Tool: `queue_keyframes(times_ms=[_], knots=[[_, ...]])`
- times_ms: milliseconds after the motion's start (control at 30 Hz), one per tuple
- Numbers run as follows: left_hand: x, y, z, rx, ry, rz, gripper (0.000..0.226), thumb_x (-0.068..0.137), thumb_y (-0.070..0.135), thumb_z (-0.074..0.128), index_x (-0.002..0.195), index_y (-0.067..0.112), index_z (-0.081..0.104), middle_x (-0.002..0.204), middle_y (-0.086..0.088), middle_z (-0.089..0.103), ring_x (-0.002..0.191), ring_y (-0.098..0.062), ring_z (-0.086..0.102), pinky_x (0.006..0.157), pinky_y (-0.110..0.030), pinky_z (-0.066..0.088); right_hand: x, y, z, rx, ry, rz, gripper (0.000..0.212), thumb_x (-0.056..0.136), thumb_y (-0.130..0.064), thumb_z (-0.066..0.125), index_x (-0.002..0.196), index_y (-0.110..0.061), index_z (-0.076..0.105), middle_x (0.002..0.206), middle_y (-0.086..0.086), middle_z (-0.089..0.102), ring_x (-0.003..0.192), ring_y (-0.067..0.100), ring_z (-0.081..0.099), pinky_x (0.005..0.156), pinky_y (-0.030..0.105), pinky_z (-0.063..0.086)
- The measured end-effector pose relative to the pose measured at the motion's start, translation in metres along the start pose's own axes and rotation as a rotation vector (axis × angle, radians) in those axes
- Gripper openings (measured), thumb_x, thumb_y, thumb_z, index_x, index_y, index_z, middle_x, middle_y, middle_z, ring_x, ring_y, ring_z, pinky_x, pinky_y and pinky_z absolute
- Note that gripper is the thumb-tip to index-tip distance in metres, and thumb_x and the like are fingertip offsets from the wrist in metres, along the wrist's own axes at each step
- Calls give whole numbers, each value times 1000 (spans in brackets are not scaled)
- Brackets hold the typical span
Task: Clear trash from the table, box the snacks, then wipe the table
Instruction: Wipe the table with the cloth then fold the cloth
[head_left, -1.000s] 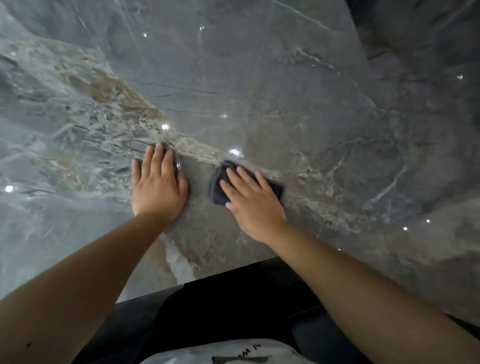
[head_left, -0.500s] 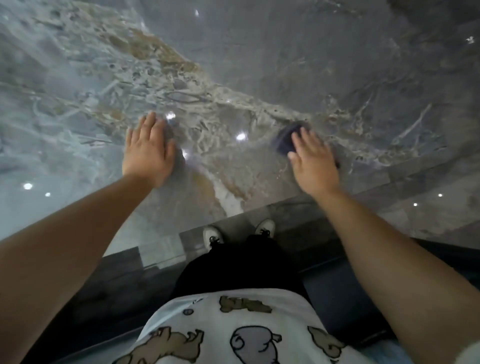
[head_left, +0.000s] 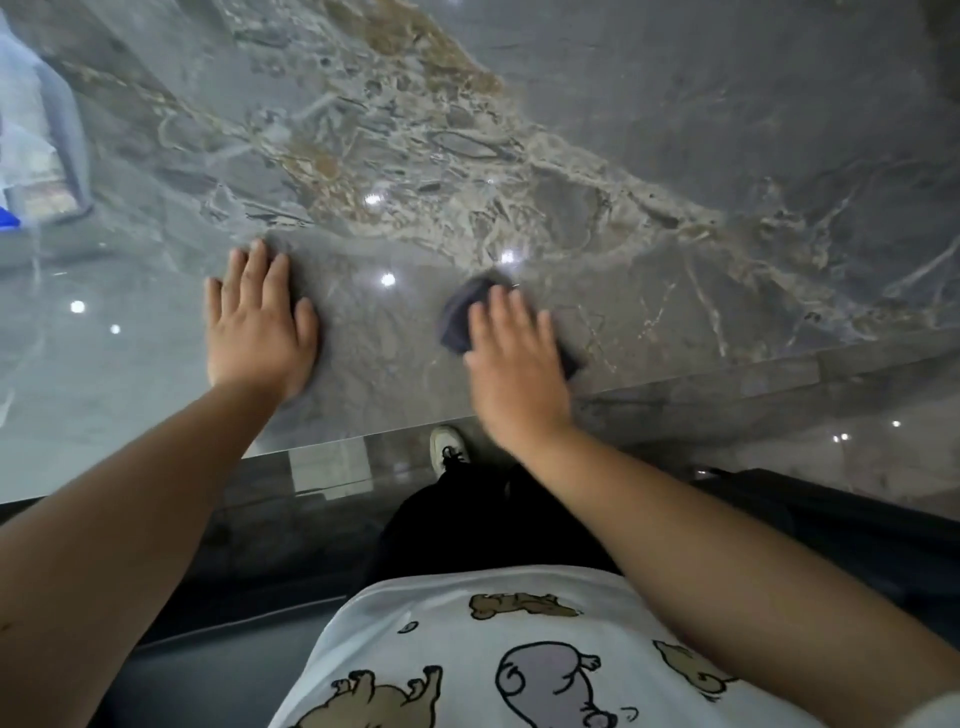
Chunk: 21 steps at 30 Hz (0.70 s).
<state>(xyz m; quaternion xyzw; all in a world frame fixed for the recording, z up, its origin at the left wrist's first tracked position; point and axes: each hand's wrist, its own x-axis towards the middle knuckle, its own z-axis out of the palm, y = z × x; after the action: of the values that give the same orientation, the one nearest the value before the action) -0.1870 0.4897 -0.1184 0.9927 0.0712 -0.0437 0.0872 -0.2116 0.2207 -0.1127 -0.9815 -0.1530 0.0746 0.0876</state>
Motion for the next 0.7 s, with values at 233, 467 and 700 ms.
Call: queue_keyframes(times_ms=[233, 467, 700], knots=[[-1, 0, -9, -54, 19, 43, 57, 96, 38, 29, 146, 10, 33, 157, -12, 25, 145, -30, 15, 117, -49, 9, 1, -74, 23, -2, -52, -236, 50, 96, -33, 33, 141, -11, 32, 151, 14, 31, 140, 30, 23, 113, 53, 14], [0, -30, -14, 28, -30, 193, 55, 98, 40, 28, 147, 16, 31, 157, -7, 27, 145, -26, 19, 114, -46, 18, 63, 83, -23, -87, 78, 270, 55, 91, -23, 44, 140, -4, 28, 149, 23, 27, 137, 38, 24, 108, 60, 23], [1, -32, -11, 0, -1, 147, 55, 97, 34, 28, 145, 9, 31, 157, -13, 24, 146, -28, 12, 118, -49, 7, 105, 97, -36, -1, 86, 579, 54, 99, -31, 24, 147, -7, 18, 155, 18, 13, 142, 34, 11, 114, 53, 8]])
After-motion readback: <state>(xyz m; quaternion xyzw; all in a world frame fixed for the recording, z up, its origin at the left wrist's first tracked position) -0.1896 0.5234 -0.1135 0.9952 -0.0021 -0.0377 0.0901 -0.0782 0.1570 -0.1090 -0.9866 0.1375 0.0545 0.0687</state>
